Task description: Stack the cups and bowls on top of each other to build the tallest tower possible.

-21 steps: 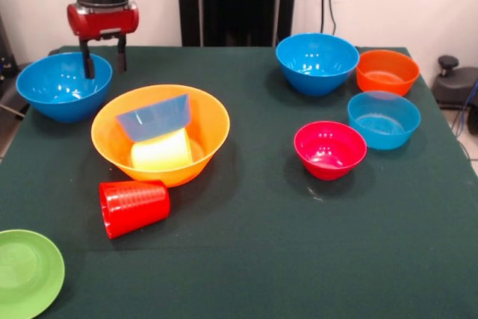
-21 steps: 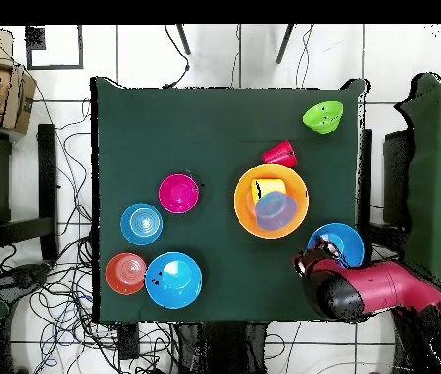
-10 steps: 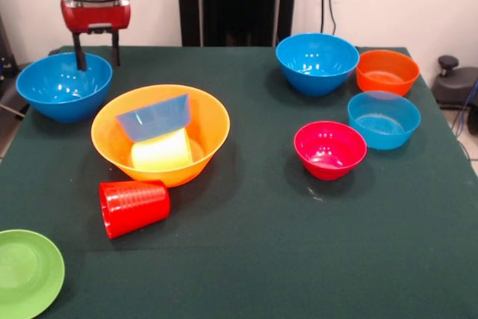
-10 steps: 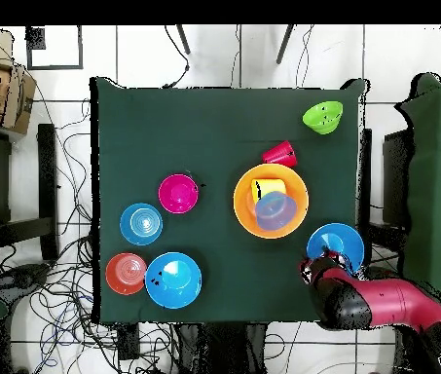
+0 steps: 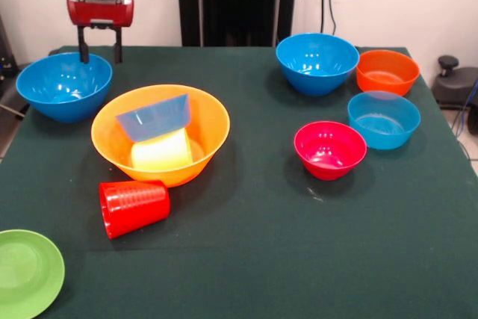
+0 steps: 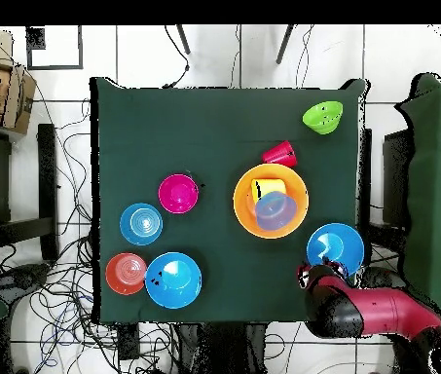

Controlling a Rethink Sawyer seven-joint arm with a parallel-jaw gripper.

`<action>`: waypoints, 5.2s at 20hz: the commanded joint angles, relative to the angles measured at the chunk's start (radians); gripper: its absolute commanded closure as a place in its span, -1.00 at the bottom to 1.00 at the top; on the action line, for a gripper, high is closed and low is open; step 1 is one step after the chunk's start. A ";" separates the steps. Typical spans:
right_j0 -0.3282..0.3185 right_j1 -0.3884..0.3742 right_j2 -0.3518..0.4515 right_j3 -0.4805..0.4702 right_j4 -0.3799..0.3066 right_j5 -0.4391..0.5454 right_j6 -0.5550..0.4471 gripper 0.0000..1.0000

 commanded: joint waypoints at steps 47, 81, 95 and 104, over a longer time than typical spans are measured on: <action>-0.086 -0.010 0.341 0.051 -0.110 0.278 -0.293 -1.00; -0.197 -0.308 0.471 0.248 0.156 0.338 -0.287 -1.00; -0.169 -0.355 0.472 0.272 0.156 0.327 -0.194 -1.00; -0.124 -0.279 0.403 0.246 0.058 0.269 -0.127 -1.00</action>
